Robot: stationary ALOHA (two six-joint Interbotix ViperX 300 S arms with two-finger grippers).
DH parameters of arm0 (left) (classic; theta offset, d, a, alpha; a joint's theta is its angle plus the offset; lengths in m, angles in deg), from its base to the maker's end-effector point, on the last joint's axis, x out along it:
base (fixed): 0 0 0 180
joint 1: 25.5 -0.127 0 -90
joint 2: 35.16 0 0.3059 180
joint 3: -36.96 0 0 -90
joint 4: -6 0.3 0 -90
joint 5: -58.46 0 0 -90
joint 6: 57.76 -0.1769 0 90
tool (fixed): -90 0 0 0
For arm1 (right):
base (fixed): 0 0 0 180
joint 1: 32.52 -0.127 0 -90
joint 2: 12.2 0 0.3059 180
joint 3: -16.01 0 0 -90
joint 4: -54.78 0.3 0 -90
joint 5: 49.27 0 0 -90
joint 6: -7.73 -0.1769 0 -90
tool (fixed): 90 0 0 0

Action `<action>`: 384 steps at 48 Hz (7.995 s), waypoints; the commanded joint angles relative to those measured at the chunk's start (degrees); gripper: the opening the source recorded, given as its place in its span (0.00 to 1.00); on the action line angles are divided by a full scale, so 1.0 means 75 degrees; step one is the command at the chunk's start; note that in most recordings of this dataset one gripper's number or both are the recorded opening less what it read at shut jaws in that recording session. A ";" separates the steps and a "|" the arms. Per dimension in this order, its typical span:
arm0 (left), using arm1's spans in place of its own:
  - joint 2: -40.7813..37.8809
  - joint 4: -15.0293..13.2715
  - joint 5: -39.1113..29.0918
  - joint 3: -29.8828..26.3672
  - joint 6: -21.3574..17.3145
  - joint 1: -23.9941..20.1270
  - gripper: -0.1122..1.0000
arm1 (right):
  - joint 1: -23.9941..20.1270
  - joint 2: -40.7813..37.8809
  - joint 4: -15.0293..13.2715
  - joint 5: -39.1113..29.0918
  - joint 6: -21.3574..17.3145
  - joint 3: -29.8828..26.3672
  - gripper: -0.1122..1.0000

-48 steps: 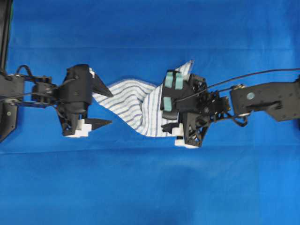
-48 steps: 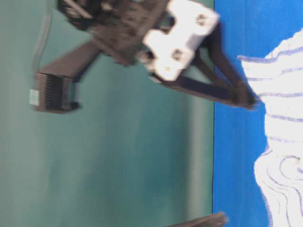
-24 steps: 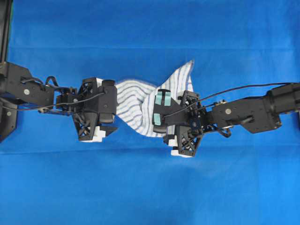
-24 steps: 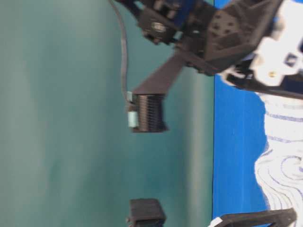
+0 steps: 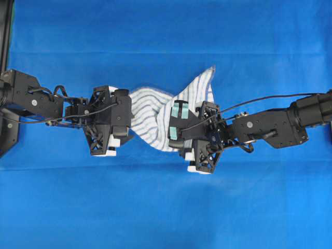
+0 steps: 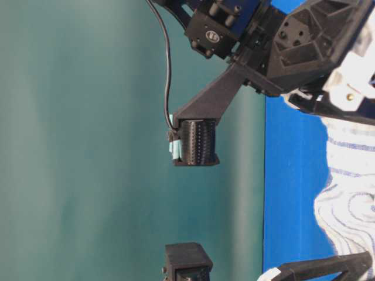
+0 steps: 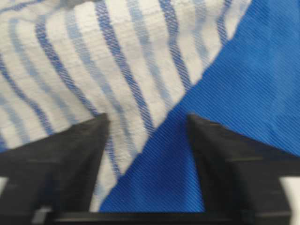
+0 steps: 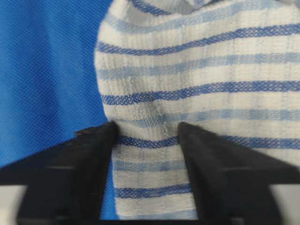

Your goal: Lift the towel with both arms.

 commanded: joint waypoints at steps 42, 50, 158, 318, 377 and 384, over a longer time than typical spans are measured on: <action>0.2953 -0.0035 -0.2684 -0.1031 0.0000 -0.0211 0.12 | 0.0141 0.2965 -0.0035 -0.1711 -0.0164 -0.0668 0.14; 0.4055 -0.0023 -0.3352 -0.1441 -0.0023 -0.0305 0.12 | 0.0211 0.3633 -0.0293 -0.2402 -0.0082 -0.1066 0.14; 0.4969 0.0012 -0.4500 -0.3949 -0.0375 -0.0504 0.89 | 0.0059 0.5133 -0.1617 -0.4805 0.0656 -0.3246 0.67; 0.3785 0.0012 -0.4020 -0.2754 -0.0680 0.0012 0.12 | 0.0199 0.4969 -0.1723 -0.2730 -0.1535 -0.0328 0.14; 0.4441 0.0012 -0.5309 -0.5543 -0.1254 -0.0574 0.12 | 0.0176 0.5590 -0.1992 -0.4570 -0.0117 -0.3234 0.14; 0.4441 0.0012 -0.5320 -0.5531 -0.1242 -0.0609 0.13 | 0.0176 0.5578 -0.1969 -0.4547 0.0211 -0.3234 0.14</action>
